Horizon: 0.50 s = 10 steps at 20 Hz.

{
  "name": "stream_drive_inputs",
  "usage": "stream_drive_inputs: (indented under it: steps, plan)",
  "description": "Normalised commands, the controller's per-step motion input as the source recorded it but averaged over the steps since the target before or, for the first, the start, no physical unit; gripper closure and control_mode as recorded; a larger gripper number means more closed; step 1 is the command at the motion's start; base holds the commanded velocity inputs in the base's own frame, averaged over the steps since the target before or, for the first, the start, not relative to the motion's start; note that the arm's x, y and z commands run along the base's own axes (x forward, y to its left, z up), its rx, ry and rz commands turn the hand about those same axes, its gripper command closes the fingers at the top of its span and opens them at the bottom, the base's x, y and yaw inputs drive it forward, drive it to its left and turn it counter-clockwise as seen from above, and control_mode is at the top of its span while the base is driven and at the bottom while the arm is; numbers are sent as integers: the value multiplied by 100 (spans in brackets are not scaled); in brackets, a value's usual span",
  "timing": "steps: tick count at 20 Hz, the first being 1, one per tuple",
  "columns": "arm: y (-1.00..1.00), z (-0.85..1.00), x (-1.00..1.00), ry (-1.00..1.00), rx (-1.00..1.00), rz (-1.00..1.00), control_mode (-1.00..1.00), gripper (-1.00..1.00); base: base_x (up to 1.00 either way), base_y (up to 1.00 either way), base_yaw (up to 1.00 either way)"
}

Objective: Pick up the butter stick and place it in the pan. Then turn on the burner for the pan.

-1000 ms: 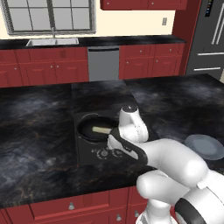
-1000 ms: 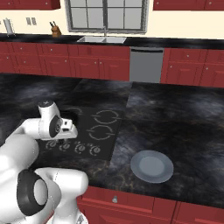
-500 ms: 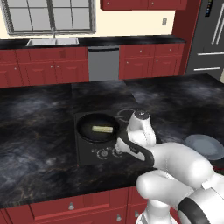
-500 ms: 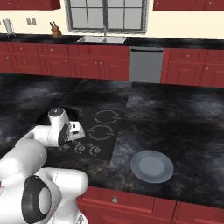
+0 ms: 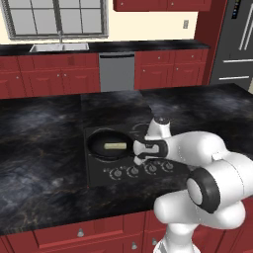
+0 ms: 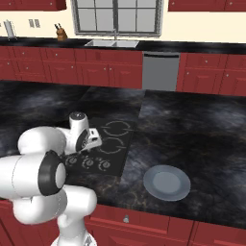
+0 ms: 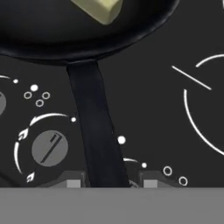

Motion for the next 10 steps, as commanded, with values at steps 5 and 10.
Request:
stream_drive_inputs:
  steps: [5,10]
  plan:
    - [-11,-9,36,1,-1,6,-100,100,0,0,0]
    - [-5,-14,22,0,-2,11,-100,100,0,0,0]
